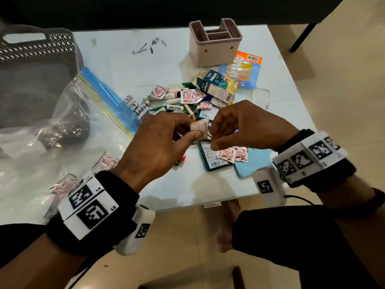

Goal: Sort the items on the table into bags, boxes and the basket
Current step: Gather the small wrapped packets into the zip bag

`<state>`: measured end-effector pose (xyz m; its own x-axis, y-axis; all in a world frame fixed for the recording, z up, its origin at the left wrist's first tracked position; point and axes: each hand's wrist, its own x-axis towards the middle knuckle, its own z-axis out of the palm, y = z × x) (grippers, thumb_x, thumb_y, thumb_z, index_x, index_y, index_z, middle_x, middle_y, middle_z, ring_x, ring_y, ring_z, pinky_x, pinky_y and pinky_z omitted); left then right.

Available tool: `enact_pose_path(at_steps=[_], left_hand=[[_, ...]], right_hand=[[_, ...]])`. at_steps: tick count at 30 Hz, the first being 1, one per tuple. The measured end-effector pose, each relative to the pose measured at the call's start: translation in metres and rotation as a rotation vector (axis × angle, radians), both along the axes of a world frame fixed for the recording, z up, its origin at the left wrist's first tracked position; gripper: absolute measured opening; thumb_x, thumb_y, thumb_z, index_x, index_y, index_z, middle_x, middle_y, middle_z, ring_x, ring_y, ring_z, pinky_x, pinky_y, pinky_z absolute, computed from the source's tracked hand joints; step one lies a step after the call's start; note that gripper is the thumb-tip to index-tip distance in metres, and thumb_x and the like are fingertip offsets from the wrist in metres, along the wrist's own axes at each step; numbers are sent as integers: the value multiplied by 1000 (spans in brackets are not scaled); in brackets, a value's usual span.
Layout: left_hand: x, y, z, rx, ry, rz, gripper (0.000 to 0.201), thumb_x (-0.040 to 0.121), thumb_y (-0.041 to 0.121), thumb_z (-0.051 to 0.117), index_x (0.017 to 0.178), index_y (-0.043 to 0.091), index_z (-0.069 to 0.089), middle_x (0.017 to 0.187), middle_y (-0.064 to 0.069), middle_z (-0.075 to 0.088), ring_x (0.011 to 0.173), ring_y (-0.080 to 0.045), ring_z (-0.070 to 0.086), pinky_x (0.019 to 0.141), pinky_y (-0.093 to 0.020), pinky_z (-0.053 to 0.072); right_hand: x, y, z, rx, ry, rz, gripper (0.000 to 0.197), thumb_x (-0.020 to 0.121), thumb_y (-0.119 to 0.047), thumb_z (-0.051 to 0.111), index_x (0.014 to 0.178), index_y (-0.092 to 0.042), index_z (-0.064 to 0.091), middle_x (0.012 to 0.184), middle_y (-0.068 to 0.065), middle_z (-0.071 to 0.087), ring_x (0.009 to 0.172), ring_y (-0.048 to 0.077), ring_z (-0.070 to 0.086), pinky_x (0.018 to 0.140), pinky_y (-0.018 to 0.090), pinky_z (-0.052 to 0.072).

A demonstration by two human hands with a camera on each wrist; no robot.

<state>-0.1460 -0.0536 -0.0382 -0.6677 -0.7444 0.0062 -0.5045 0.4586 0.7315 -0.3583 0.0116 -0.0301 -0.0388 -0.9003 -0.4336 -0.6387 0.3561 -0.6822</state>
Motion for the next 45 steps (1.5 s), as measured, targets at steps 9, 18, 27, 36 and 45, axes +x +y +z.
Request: enact_pose_path(at_steps=[9,18,27,36,45], left_hand=[[10,-15,6,-90,-32,106,24,93,43,68,107,26,76,87,9,76,72,-5,70,79,-27,58],[16,-22,-7,-52,-48,156,30,95,48,62,116,31,72,97,8,77,90,-14,72,84,-40,60],[19,-33,-5,-17,-41,178,19,97,35,64,95,21,77,83,8,76,73,-9,69,73,-35,58],[37,-43,6,-35,-217,158,30,100,21,53,126,29,65,120,3,69,100,-19,68,90,-35,52],[53,-31,24,-224,-729,0,42,94,16,57,133,26,52,134,-4,44,107,-30,58,73,-34,31]], right_hand=[[15,6,-52,191,764,91,43,82,-39,81,115,-22,60,110,7,62,100,30,64,78,36,49],[-2,-8,-35,221,361,49,18,76,-22,87,75,-21,69,75,-4,66,70,13,60,64,27,50],[29,-35,8,-39,-675,-337,30,69,-13,81,94,-4,68,93,17,74,80,22,70,72,26,61],[61,-68,2,-170,-648,-555,35,65,-14,89,90,-6,66,92,15,78,84,29,76,70,35,63],[89,-86,-13,-343,-503,-678,27,79,-8,86,92,-4,63,87,20,75,75,25,76,58,32,61]])
